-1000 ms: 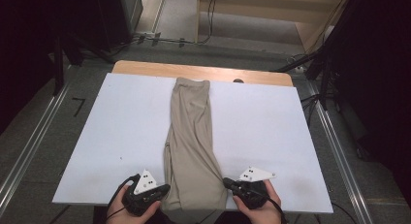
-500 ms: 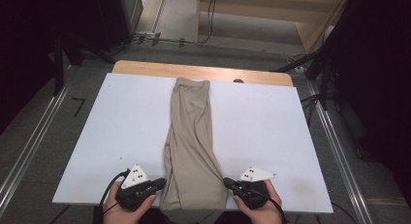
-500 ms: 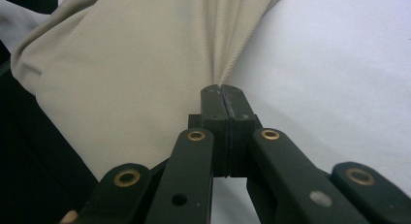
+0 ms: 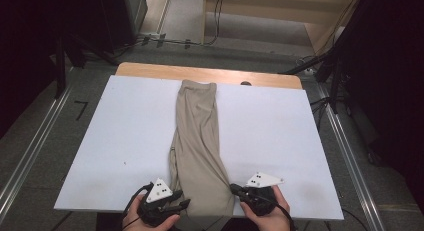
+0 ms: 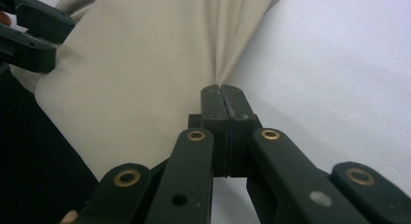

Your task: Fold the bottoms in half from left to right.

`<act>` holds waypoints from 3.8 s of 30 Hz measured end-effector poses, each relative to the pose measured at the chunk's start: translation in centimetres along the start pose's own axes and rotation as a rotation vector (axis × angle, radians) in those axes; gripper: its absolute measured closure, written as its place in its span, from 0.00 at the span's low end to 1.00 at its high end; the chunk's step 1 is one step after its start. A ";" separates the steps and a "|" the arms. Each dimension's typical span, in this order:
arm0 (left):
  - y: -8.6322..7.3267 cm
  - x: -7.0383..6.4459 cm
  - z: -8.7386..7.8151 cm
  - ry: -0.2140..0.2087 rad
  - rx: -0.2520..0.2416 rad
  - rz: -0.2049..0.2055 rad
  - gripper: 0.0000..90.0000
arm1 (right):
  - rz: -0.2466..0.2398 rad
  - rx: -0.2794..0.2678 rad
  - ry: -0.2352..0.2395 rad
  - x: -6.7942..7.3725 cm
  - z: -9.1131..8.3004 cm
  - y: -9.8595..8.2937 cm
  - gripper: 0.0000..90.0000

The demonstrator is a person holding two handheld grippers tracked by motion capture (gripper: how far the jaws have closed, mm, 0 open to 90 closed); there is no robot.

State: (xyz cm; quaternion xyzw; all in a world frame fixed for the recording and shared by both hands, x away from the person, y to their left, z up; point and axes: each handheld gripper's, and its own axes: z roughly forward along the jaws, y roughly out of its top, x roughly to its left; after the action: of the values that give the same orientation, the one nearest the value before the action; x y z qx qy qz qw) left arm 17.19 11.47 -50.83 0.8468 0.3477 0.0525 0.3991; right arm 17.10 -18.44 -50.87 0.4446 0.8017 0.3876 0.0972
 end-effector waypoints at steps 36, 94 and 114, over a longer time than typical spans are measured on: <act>-0.4 5.4 -4.7 -0.052 -0.066 -0.132 0.61 | -0.008 -0.045 0.033 1.6 0.2 0.7 0.63; 12.0 14.8 1.0 -0.165 -0.216 0.030 0.00 | -0.034 -0.130 0.042 -6.7 3.4 9.9 0.00; 17.7 20.2 5.0 -0.110 -0.207 -0.001 0.00 | -0.003 -0.129 0.027 -10.6 7.9 15.7 0.06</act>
State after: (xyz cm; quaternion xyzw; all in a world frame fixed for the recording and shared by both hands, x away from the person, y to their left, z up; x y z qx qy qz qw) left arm 43.87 13.22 -45.36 0.8025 0.3182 0.0415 0.5029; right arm 37.30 -17.78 -47.17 0.4307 0.7770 0.4444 0.1153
